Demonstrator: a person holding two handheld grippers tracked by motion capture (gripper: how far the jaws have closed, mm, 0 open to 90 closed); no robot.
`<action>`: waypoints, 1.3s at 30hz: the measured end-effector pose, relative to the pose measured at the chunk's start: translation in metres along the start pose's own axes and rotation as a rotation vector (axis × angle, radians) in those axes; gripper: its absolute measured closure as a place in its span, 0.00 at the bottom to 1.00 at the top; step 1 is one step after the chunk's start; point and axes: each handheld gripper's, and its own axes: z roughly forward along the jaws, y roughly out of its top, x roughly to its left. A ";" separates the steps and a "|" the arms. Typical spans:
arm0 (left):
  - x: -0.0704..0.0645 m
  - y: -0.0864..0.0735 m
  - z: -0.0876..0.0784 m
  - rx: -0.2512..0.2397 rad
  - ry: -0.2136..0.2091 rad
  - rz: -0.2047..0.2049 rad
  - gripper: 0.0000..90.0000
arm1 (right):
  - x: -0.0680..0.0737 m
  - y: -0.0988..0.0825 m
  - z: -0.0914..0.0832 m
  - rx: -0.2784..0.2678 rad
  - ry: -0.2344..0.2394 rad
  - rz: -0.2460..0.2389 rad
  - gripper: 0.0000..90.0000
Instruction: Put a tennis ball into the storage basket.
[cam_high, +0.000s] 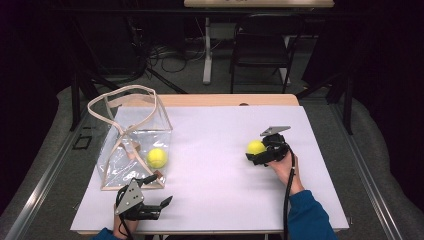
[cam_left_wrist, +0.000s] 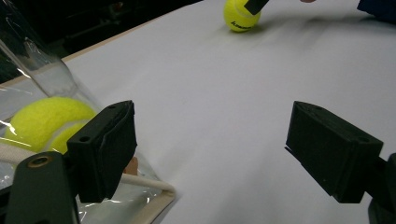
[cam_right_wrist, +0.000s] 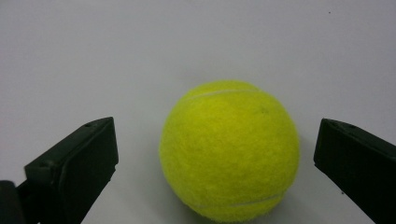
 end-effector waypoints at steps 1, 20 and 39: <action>0.000 0.000 0.000 0.000 0.001 0.000 0.18 | 0.000 0.000 0.000 -0.002 -0.002 0.001 0.00; 0.000 0.000 -0.001 0.002 -0.001 0.001 0.18 | 0.000 -0.001 0.010 0.039 -0.021 -0.006 0.09; 0.000 0.000 -0.001 0.006 -0.002 0.002 0.18 | 0.000 -0.001 0.011 0.061 -0.050 -0.007 0.27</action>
